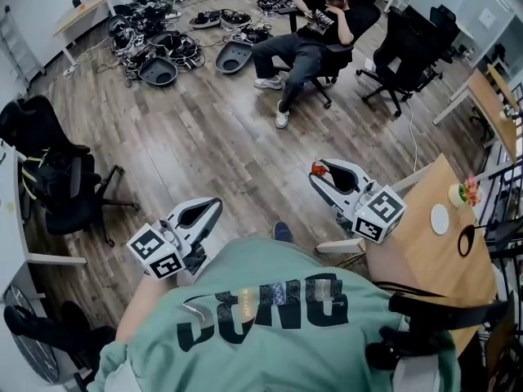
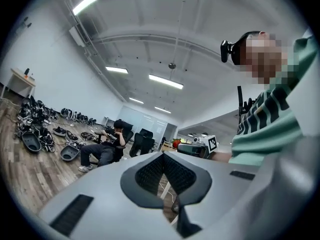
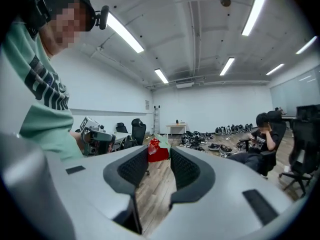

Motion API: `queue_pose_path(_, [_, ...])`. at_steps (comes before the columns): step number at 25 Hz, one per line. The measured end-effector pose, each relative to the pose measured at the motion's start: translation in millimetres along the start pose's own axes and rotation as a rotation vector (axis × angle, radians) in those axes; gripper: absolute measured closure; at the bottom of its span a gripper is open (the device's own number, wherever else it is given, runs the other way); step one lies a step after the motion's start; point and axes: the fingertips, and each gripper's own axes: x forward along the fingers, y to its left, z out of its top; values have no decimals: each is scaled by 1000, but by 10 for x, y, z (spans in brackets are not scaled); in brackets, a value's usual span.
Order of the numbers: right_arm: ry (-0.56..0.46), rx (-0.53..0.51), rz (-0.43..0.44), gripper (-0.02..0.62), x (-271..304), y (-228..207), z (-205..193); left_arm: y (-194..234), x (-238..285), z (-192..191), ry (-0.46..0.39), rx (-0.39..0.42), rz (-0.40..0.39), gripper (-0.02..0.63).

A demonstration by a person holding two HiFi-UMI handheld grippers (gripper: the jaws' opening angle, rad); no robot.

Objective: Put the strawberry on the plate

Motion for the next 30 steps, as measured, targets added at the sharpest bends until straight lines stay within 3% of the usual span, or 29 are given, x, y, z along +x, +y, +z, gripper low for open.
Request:
queue_pose_path(3, [-28, 11, -11, 453, 49, -463, -110, 212, 454, 95, 40, 47, -9, 601])
queue_pose_path(8, [-53, 33, 11, 453, -77, -1474, -60, 374, 1490, 291, 64, 49, 16, 601])
queue_pose_path(11, [-81, 3, 10, 453, -245, -2069, 49, 372, 2262, 431, 93, 78, -25, 601])
queue_pose_path(14, [-94, 33, -55, 453, -545, -2589, -24, 295, 2967, 415, 126, 48, -110, 601])
queue_pose_path(19, [-120, 122, -250, 453, -1307, -3173, -351, 271, 3921, 237, 259, 73, -261, 601])
queue_pose_path(24, [-136, 228, -516, 453, -2190, -3577, -755, 57, 5002, 35, 348, 68, -488, 601])
queue_pose_path(30, [-130, 257, -791, 453, -2926, -3952, -1035, -175, 6155, -329, 445, 47, -758, 601])
